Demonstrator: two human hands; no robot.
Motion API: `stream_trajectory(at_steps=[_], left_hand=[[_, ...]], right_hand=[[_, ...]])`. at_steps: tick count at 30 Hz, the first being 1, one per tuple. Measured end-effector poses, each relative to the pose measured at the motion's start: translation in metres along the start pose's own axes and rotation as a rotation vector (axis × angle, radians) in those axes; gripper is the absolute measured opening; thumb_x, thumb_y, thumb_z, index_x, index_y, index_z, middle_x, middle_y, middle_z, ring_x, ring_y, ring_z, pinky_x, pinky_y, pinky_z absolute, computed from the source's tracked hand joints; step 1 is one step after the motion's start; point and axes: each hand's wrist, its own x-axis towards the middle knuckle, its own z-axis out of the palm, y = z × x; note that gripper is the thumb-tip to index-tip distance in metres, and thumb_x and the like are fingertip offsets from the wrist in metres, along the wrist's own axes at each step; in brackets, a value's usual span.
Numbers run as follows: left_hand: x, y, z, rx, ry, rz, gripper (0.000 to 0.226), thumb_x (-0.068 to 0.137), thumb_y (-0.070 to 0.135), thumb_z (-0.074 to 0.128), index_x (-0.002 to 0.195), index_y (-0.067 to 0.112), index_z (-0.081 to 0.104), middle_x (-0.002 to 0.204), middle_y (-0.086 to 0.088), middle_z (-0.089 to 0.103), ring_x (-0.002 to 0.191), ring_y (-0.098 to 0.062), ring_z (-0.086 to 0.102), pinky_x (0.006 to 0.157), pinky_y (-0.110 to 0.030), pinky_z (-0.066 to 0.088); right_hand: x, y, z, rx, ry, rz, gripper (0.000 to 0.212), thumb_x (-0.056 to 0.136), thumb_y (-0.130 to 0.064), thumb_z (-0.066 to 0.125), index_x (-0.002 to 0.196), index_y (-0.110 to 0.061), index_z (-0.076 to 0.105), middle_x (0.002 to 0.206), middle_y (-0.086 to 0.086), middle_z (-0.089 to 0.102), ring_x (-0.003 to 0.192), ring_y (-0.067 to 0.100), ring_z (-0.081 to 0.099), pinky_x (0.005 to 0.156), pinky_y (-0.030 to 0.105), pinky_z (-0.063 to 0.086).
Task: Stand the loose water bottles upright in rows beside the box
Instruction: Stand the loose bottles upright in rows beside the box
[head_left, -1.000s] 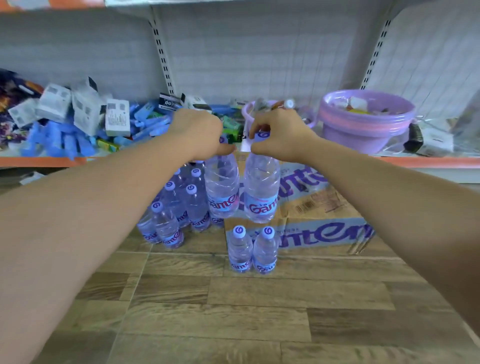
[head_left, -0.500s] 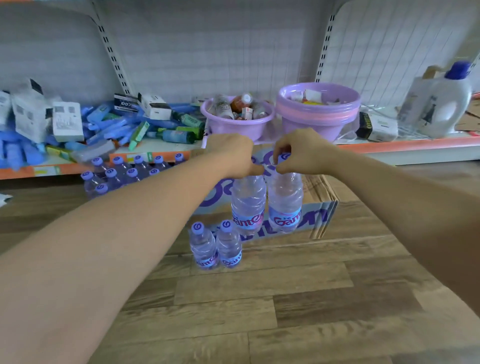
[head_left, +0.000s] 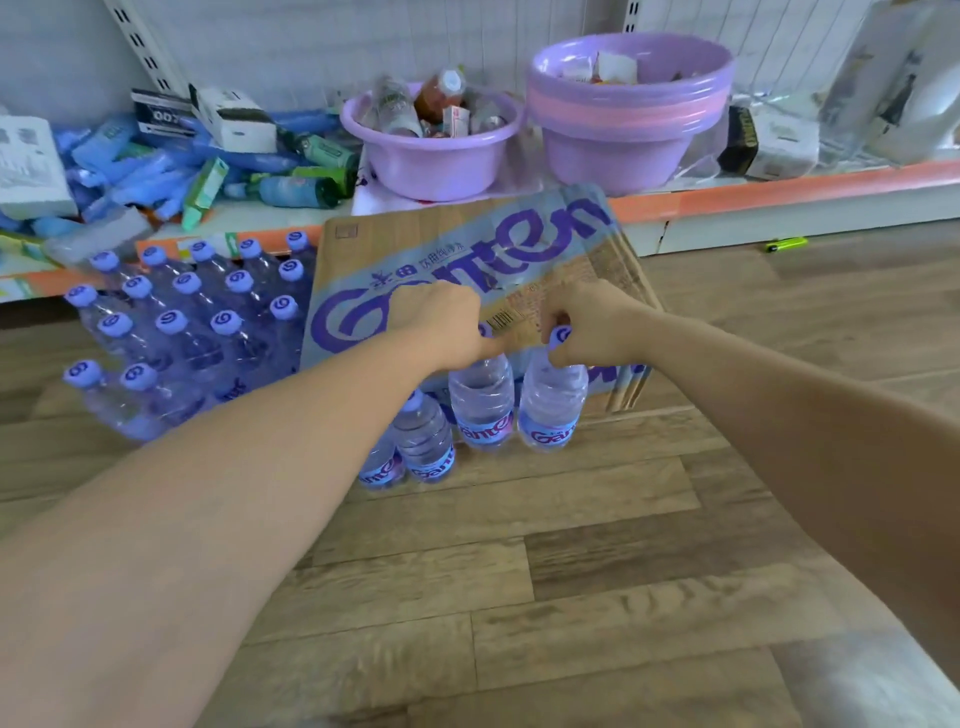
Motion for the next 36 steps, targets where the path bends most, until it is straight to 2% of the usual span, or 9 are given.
stream_trajectory(at_steps=[4,9,13,17,20,23,29,32,36], left_hand=[[0.006,-0.001,0.021,0.028,-0.063,-0.02,0.047,0.082,0.053,0.053,0.057,0.017,0.037,0.063,0.001,0.043,0.071,-0.024,0.048,0.049,-0.024,0.019],[0.006,0.001,0.045,0.051,-0.106,0.007,0.036,0.086,0.051,0.052,0.076,0.016,0.046,0.082,-0.004,0.048,0.078,-0.026,0.049,0.051,-0.026,0.025],[0.005,0.002,0.058,0.047,-0.106,0.001,0.039,0.084,0.049,0.053,0.066,0.016,0.043,0.092,-0.008,0.06,0.081,-0.029,0.054,0.064,-0.03,0.033],[0.003,0.004,0.066,0.035,-0.087,-0.015,0.032,0.084,0.049,0.054,0.073,0.02,0.046,0.099,-0.009,0.064,0.095,-0.03,0.06,0.066,-0.029,0.033],[0.004,0.005,0.065,0.054,-0.105,-0.03,0.037,0.085,0.049,0.056,0.065,0.021,0.042,0.091,-0.007,0.057,0.093,-0.029,0.058,0.067,-0.029,0.032],[0.004,0.004,0.067,0.055,-0.116,-0.055,0.034,0.083,0.05,0.06,0.071,0.019,0.052,0.083,-0.002,0.048,0.082,-0.025,0.051,0.065,-0.029,0.033],[-0.005,-0.001,0.061,0.016,-0.196,-0.031,0.052,0.076,0.066,0.057,0.082,0.015,0.052,0.066,0.001,0.04,0.075,-0.022,0.047,0.048,-0.023,0.022],[-0.008,-0.006,0.052,0.006,-0.234,0.042,0.057,0.075,0.068,0.056,0.092,0.013,0.055,0.081,-0.002,0.048,0.083,-0.025,0.053,0.061,-0.028,0.034],[-0.017,-0.026,0.043,-0.024,-0.151,0.076,0.06,0.08,0.065,0.051,0.103,0.009,0.057,0.103,-0.009,0.062,0.099,-0.03,0.061,0.065,-0.031,0.035]], right_hand=[[0.012,0.005,0.014,0.004,-0.044,0.001,0.02,0.074,-0.012,0.066,0.094,-0.01,0.068,0.085,-0.001,0.061,0.085,0.022,0.06,0.073,0.03,0.048],[0.023,0.006,0.028,-0.007,-0.066,-0.009,0.02,0.073,-0.01,0.064,0.093,-0.008,0.067,0.083,-0.001,0.059,0.079,0.018,0.052,0.058,0.025,0.042],[0.029,0.009,0.042,-0.007,-0.068,-0.006,0.023,0.07,-0.012,0.066,0.092,-0.01,0.068,0.093,0.003,0.067,0.087,0.022,0.058,0.072,0.033,0.052],[0.032,0.011,0.051,0.001,-0.045,-0.008,0.022,0.069,-0.015,0.067,0.091,-0.011,0.067,0.093,-0.001,0.052,0.09,0.023,0.056,0.07,0.031,0.048],[0.031,0.011,0.056,-0.035,-0.06,-0.022,0.023,0.073,-0.017,0.067,0.095,-0.014,0.063,0.099,0.0,0.039,0.086,0.025,0.052,0.068,0.03,0.044],[0.027,0.009,0.059,-0.078,-0.071,-0.026,0.026,0.076,-0.017,0.066,0.102,-0.014,0.061,0.1,-0.001,0.036,0.086,0.024,0.051,0.066,0.029,0.038],[0.017,0.002,0.057,-0.181,-0.059,-0.023,0.041,0.083,-0.024,0.061,0.122,-0.017,0.054,0.111,0.004,0.046,0.093,0.027,0.056,0.067,0.03,0.04],[0.016,-0.006,0.052,-0.435,-0.055,-0.07,0.055,0.085,-0.041,0.057,0.133,-0.019,0.042,0.121,0.004,0.051,0.1,0.028,0.059,0.064,0.031,0.039],[0.025,-0.03,0.05,-0.539,0.064,-0.125,0.048,0.087,-0.05,0.049,0.124,-0.018,0.049,0.119,0.0,0.054,0.097,0.027,0.062,0.065,0.031,0.04]])
